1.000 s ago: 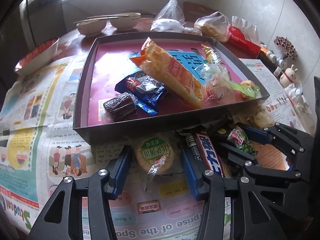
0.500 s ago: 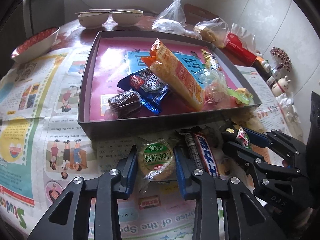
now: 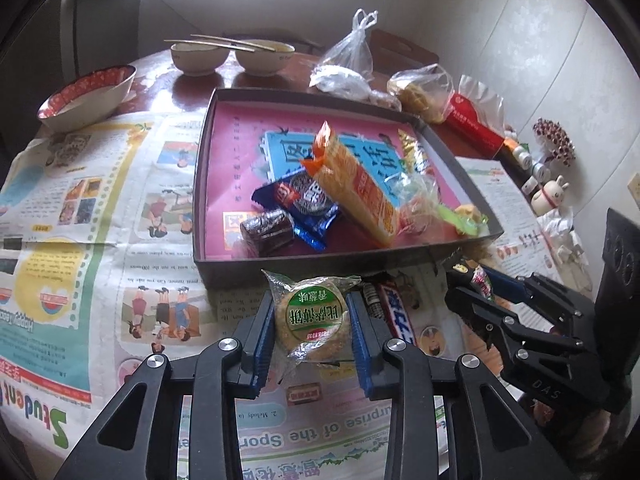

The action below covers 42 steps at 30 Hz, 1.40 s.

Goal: Organize snacks
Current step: 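Lift the round cake over the tray while the right tool carries the pea packet there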

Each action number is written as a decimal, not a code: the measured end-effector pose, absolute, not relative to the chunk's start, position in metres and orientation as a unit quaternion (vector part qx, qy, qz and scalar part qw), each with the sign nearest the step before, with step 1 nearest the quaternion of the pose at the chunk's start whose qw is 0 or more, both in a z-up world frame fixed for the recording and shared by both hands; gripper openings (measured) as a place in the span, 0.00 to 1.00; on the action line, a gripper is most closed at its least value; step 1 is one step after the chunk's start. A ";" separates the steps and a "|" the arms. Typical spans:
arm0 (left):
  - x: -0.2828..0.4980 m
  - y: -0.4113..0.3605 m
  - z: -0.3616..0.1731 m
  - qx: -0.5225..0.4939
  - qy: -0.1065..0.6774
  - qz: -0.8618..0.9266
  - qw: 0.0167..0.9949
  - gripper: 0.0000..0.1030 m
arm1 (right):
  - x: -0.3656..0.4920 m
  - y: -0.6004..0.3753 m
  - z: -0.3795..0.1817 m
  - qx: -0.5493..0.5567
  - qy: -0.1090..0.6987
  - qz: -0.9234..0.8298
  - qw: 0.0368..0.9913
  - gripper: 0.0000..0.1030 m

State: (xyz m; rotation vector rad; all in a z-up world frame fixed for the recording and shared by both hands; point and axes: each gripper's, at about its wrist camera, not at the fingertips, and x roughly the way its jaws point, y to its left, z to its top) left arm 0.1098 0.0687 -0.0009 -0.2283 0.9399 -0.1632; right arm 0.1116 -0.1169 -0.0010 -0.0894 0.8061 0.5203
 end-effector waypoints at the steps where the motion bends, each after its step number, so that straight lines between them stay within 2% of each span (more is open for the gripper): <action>1: 0.110 0.069 0.001 -0.108 0.449 -0.077 0.884 0.34 | 0.111 -0.118 0.000 -0.042 0.387 0.250 0.887 0.39; 19: 0.132 0.070 0.029 -0.104 0.436 -0.083 0.890 0.34 | 0.128 -0.125 0.028 -0.023 0.373 0.247 0.894 0.39; 42: 0.179 0.052 0.011 -0.095 0.464 -0.103 0.875 0.34 | 0.169 -0.140 0.027 -0.004 0.393 0.211 0.895 0.39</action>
